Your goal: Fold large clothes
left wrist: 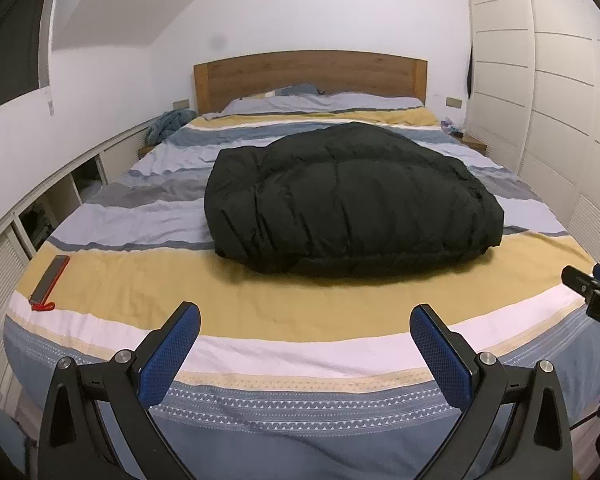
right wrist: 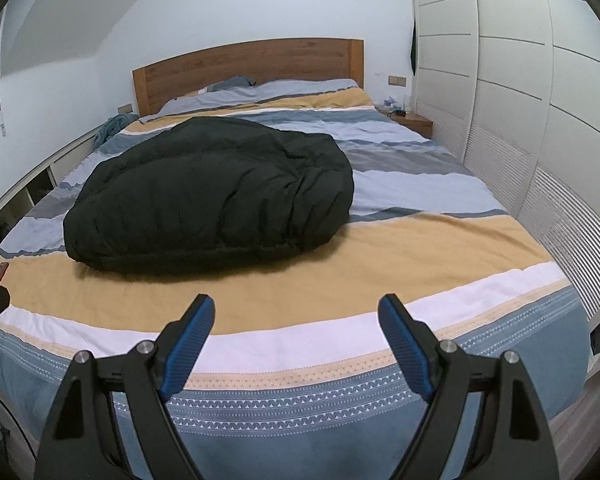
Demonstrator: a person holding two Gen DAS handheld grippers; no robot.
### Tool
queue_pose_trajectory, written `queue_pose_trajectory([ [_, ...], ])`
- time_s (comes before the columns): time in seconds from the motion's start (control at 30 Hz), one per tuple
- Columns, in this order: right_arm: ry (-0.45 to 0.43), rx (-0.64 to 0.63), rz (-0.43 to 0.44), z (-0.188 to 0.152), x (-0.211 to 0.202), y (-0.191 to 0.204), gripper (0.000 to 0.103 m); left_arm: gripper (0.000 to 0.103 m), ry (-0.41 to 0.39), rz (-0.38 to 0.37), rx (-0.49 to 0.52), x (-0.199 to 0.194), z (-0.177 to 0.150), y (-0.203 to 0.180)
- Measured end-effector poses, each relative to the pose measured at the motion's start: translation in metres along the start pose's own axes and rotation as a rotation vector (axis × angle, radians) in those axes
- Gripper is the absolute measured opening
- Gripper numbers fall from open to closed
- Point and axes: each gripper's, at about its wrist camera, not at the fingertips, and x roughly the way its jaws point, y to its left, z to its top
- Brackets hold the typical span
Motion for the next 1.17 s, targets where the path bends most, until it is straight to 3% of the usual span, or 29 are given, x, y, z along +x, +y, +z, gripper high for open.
queue_pose_trajectory([
  [1.17,-0.013,-0.072,-0.008,-0.003,-0.001,0.012,0.084,0.102,0.017,0.015,-0.018,0.006,-0.011,0.010],
])
